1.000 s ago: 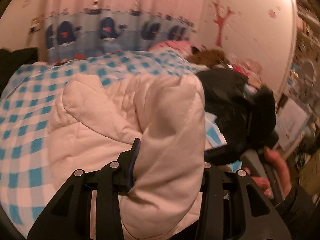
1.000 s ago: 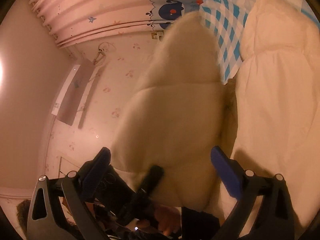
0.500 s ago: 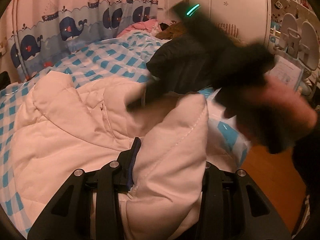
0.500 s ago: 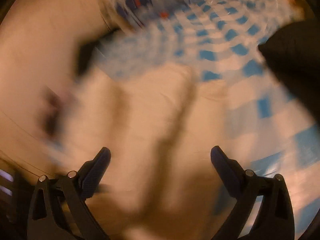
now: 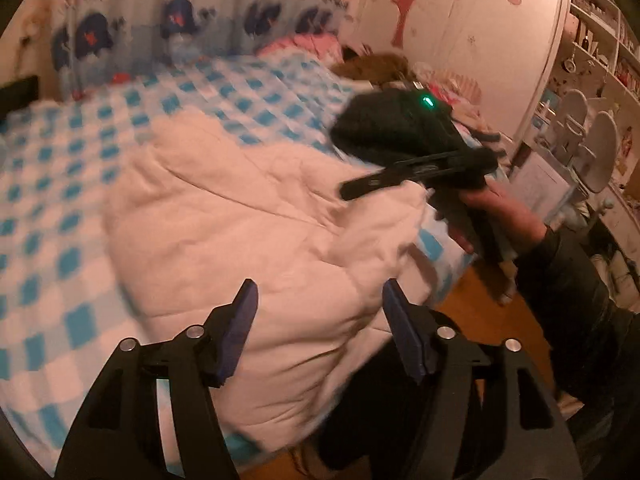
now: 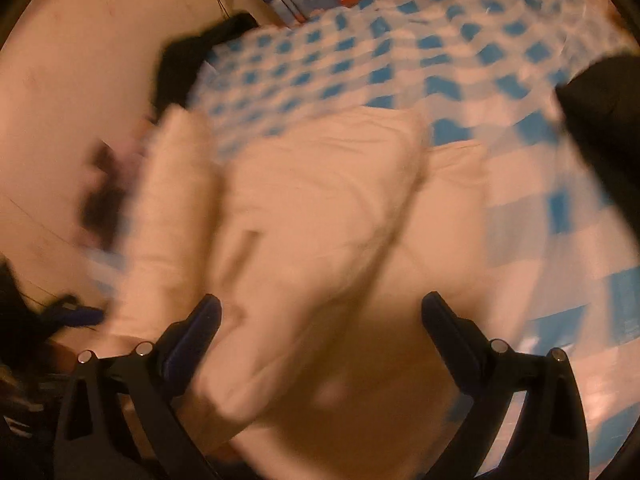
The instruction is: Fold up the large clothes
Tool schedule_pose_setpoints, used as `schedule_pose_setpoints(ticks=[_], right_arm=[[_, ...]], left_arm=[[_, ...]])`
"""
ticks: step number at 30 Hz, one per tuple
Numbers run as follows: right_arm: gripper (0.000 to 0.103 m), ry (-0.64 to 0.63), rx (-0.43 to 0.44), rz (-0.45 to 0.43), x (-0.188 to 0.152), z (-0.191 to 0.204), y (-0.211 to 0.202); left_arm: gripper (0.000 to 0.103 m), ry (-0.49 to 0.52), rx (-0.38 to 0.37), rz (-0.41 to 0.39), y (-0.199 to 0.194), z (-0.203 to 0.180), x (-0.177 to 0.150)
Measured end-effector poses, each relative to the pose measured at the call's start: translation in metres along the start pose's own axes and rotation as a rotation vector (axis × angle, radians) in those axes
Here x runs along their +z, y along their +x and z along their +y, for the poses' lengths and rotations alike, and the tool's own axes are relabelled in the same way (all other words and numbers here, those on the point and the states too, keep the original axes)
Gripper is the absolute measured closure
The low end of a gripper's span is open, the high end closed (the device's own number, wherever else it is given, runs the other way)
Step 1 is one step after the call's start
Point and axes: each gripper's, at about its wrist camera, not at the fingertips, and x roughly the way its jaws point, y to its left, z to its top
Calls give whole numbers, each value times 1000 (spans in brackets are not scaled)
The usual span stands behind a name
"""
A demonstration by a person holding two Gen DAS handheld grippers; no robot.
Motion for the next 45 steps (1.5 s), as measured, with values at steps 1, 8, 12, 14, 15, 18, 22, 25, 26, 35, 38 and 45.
schedule_pose_setpoints(ticks=[1,8,12,14,15,18,22,25,26,35,38,45], right_arm=[[7,28,64,-5,0,0,-3],[7,255,371,79,11,-18,28],[6,183,514,57,19,4,36],[5,129,619,36,20,17,27],[5,117,627,24,19,18,22],[5,99,671,-31,11,14,-1],[5,49,783,-115,-10,3,-34],[5,92,840,-158,-29,-24,-42],[5,138,854,-177,-37,-37,-42],[5,397,648,-247,-79,-128,-37],[5,427,458,-428,-87,-142,-79],[5,295,140,-412,-15,-64,-72]], left_arm=[[29,-29,30,-35,-8,10,0],[20,-493,121,-116,51,151,-5],[20,-475,35,-94,95,133,1],[20,-369,49,-86,99,107,16],[20,-319,56,-83,99,95,23],[20,-229,60,-78,99,69,38],[22,-74,85,-109,90,19,58],[22,5,84,-63,107,-9,71],[22,14,75,-47,112,-15,72],[17,149,101,97,182,-70,71],[14,151,125,121,201,-72,72],[12,162,150,90,206,-74,67]])
